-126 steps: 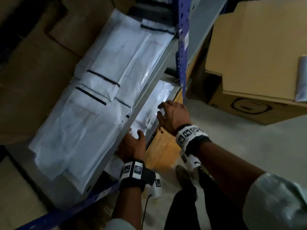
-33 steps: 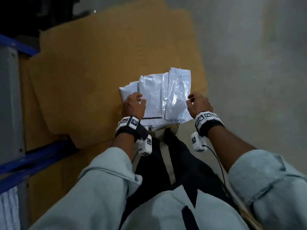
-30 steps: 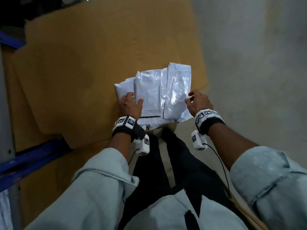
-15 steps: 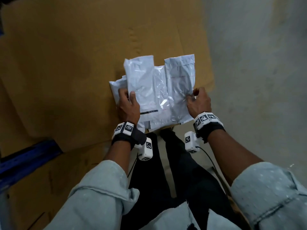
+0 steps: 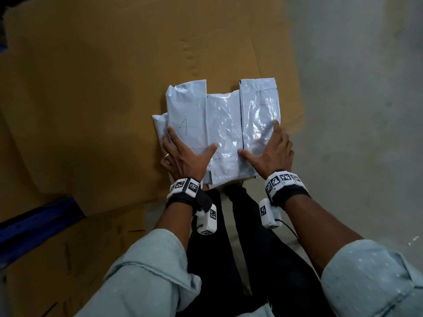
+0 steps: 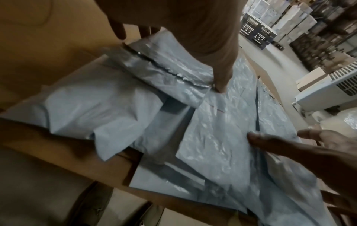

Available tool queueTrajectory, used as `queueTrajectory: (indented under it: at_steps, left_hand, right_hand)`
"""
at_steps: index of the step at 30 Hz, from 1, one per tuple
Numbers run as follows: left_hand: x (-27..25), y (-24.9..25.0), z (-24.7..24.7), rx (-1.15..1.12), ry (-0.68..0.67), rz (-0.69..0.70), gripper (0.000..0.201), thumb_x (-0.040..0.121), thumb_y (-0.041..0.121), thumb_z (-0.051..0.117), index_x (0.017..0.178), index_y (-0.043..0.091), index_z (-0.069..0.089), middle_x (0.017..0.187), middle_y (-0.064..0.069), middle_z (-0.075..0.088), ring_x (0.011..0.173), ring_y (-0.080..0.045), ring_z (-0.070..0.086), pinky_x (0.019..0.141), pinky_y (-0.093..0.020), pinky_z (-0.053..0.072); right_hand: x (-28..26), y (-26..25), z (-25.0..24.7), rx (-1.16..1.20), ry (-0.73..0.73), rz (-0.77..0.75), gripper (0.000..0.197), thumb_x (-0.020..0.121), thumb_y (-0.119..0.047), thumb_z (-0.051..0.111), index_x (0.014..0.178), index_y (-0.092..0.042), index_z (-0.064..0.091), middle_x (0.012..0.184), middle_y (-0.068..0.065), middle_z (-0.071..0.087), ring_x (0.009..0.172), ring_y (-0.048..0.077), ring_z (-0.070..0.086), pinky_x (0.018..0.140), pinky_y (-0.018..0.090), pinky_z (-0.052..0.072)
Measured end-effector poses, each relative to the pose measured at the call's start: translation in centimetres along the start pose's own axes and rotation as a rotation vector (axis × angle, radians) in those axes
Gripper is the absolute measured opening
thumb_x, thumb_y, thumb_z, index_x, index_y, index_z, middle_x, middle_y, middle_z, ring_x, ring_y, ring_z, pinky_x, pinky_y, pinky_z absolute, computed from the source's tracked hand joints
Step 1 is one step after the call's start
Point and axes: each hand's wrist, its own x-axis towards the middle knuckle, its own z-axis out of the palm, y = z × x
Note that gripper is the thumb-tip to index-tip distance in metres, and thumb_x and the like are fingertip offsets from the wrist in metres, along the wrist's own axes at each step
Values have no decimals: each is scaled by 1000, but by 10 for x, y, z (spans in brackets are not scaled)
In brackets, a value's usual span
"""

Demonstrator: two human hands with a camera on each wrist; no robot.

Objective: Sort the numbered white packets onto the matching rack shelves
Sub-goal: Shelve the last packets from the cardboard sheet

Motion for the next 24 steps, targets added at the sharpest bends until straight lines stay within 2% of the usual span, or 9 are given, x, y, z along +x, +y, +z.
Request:
queueTrajectory:
  at_steps: [5, 7, 10, 12, 15, 18, 21, 24]
  left_hand:
    - [13, 7, 5, -21, 147, 19, 126, 58, 74, 72, 157, 17, 18, 150, -11, 36, 136, -32, 36, 105, -51, 32]
    - [17, 9, 6, -37, 176, 11, 130, 55, 78, 71, 157, 19, 18, 149, -10, 37, 134, -31, 36, 105, -51, 31]
    - [25, 14, 10, -60, 213, -23, 137, 47, 91, 66, 155, 21, 20, 149, -11, 38, 132, -31, 38, 106, -51, 30]
    - [31, 18, 14, -64, 233, -53, 135, 47, 91, 64, 154, 21, 22, 149, -13, 40, 133, -34, 39, 106, -51, 29]
    - [36, 22, 18, -88, 260, -67, 127, 51, 81, 67, 154, 20, 24, 146, -16, 43, 131, -36, 41, 104, -51, 30]
    - [36, 23, 19, -195, 255, 21, 107, 57, 60, 76, 148, 26, 31, 135, -11, 43, 121, -30, 45, 100, -44, 34]
    - [32, 20, 13, -268, 202, 103, 88, 61, 49, 76, 139, 36, 38, 120, -1, 39, 105, -24, 49, 92, -35, 40]
    - [27, 17, 2, -344, 178, 157, 76, 63, 40, 78, 130, 30, 44, 123, -1, 49, 106, -18, 49, 92, -39, 46]
  right_hand:
    - [5, 6, 6, 34, 123, -69, 110, 69, -60, 82, 155, -22, 23, 147, 15, 36, 132, 37, 40, 106, 54, 41]
    - [5, 9, 7, 67, 173, -103, 106, 69, -55, 83, 153, -22, 27, 144, 13, 38, 130, 34, 40, 106, 52, 38]
    - [8, 15, 8, 194, 158, -150, 105, 69, -46, 87, 153, -22, 28, 143, 11, 37, 130, 27, 40, 105, 40, 40]
    - [11, 18, 10, 258, 122, -160, 106, 69, -40, 90, 153, -23, 27, 144, 11, 35, 132, 24, 38, 105, 32, 39]
    - [13, 21, 11, 311, 120, -179, 105, 69, -32, 90, 153, -22, 28, 145, 9, 34, 132, 18, 36, 108, 30, 36]
    - [12, 21, 10, 338, 156, -207, 104, 70, -30, 90, 153, -18, 29, 145, 8, 34, 128, 6, 31, 111, 28, 34]
    - [9, 18, 7, 342, 154, -235, 105, 69, -32, 91, 152, -15, 30, 144, 8, 34, 130, 10, 34, 110, 25, 32]
    - [5, 12, 2, 336, 133, -240, 103, 68, -28, 90, 152, -15, 31, 145, 9, 34, 132, 16, 36, 105, 13, 28]
